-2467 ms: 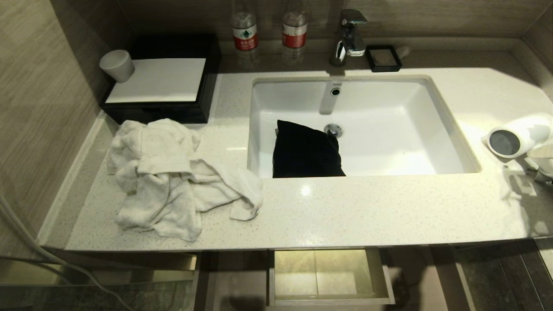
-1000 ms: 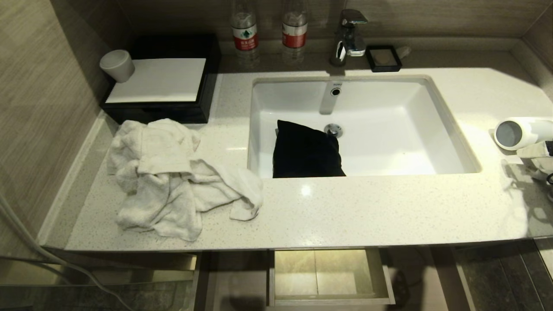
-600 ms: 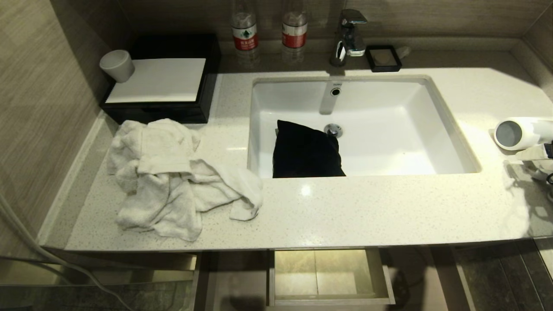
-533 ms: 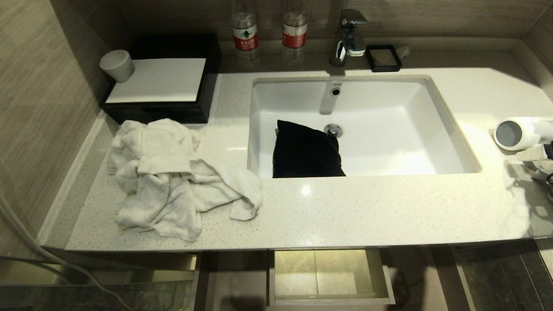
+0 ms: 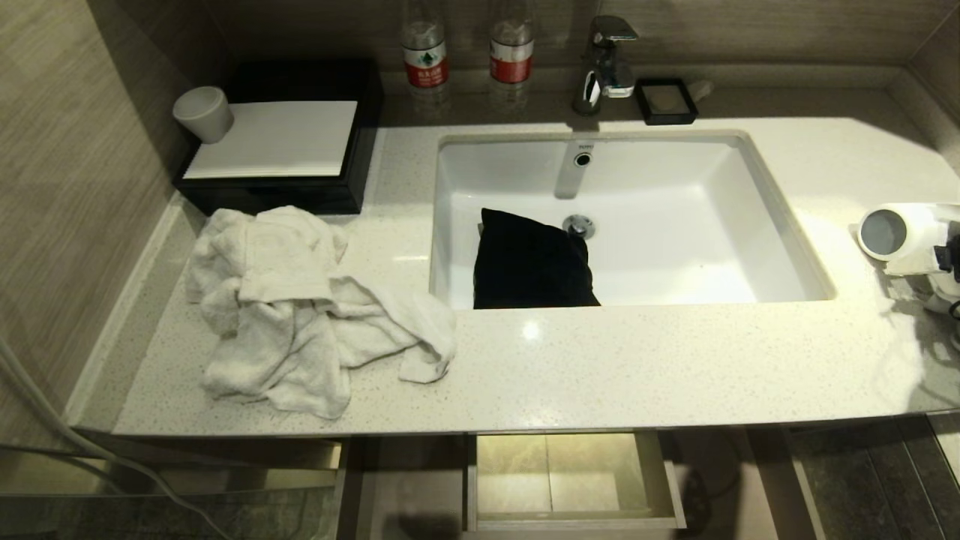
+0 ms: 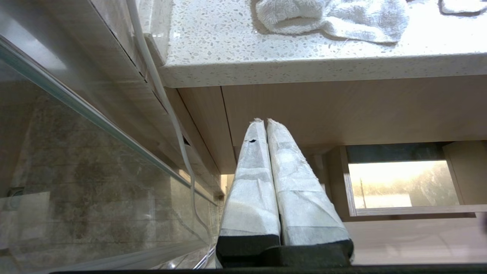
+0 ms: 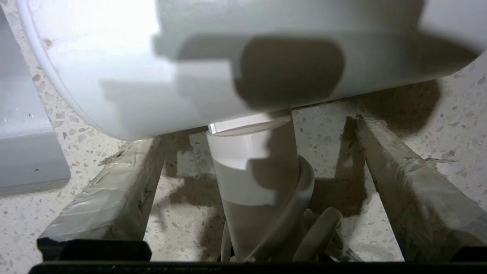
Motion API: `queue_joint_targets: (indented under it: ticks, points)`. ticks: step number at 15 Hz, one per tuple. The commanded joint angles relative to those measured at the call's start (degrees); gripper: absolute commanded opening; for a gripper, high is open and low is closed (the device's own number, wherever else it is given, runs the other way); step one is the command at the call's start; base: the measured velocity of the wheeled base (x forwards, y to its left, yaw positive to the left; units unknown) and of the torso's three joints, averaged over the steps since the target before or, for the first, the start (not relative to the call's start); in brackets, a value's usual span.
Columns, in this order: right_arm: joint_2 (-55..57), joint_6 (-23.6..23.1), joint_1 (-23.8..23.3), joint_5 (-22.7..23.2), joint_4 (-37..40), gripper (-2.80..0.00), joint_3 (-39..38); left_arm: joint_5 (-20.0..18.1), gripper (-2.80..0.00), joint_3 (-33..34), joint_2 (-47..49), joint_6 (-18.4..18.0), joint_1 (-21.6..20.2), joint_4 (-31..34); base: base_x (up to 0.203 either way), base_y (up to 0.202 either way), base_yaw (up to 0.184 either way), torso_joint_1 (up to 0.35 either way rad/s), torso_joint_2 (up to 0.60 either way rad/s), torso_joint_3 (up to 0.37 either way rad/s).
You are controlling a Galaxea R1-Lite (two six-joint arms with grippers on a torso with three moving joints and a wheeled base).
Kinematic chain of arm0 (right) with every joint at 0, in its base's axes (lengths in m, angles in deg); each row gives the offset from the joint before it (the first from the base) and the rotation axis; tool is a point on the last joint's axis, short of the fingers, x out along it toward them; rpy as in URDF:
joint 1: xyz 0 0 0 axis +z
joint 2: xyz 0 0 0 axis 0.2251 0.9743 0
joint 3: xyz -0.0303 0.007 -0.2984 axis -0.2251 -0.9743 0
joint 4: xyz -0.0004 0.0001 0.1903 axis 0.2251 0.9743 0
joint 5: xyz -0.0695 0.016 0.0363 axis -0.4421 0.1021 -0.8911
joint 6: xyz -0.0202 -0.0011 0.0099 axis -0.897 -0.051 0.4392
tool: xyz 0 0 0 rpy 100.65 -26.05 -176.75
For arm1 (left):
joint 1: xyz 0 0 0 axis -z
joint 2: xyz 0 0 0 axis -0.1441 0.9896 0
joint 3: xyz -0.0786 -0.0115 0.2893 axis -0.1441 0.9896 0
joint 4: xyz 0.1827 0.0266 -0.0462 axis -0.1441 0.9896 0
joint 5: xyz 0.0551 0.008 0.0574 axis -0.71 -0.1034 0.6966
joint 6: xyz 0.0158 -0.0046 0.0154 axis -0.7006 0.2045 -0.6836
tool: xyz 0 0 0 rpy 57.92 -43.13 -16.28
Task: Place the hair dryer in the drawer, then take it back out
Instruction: Pick up the hairdryer
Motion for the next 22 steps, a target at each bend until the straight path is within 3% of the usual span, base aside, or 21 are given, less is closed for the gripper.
queue_joint_targets:
  ticks: [1, 6, 7, 10, 22]
  points:
    - [1.15, -0.06, -0.01, 0.65, -0.37, 0.0, 0.13, 0.0, -2.8, 0.01, 0.0, 0.0, 0.0, 0.01, 0.0, 0.0, 0.0, 0.0, 0.0, 0.0]
    - [2.74, -0.25, -0.01, 1.39, -1.61, 0.0, 0.3, 0.0, -2.8, 0.09, 0.0, 0.0, 0.0, 0.01, 0.0, 0.0, 0.0, 0.0, 0.0, 0.0]
    - [2.83, -0.59, -0.01, 2.43, -1.88, -2.8, 0.13, 0.0, -2.8, 0.09, 0.0, 0.0, 0.0, 0.01, 0.0, 0.0, 0.0, 0.0, 0.0, 0.0]
    - [3.48, -2.72, 0.09, 3.36, -2.06, -2.8, 0.25, 0.0, -2.8, 0.08, 0.0, 0.0, 0.0, 0.01, 0.0, 0.0, 0.0, 0.0, 0.0, 0.0]
    - [-4.51, -2.52, 0.56, 3.14, 1.28, -2.8, -0.09, 0.0, -2.8, 0.09, 0.0, 0.0, 0.0, 0.01, 0.0, 0.0, 0.0, 0.0, 0.0, 0.0]
